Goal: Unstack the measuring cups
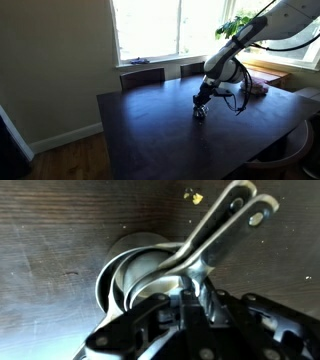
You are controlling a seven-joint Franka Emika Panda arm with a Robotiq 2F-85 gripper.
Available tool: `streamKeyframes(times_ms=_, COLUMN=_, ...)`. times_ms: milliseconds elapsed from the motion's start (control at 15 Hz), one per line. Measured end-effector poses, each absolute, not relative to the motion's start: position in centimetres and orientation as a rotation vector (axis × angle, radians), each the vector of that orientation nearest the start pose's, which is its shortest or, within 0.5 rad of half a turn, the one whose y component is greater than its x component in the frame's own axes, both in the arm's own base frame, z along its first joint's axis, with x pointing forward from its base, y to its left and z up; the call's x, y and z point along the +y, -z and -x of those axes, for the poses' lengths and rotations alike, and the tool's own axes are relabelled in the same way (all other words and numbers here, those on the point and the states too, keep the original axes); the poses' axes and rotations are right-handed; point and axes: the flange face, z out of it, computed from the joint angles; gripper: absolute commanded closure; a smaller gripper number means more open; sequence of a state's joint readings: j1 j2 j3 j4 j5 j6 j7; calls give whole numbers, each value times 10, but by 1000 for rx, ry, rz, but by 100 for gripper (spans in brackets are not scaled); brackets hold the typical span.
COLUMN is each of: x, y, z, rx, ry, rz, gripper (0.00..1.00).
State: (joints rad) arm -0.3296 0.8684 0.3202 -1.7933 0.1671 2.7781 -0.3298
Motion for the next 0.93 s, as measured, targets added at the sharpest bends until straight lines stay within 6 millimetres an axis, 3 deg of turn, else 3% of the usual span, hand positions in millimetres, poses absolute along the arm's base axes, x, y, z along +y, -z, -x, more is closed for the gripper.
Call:
streamKeyframes(times_ms=733, x=-22, y=-114, z=-658, rx=-169, ry=471, rz=2877, gripper=95)
streamKeyframes(times_ms=867, x=-19, y=-119, z=-656, rx=-192, ry=492, rz=2881, gripper=100)
streamKeyframes(times_ms=933, x=-18, y=-120, z=-656, rx=-200, ry=496, rz=2882, gripper=71)
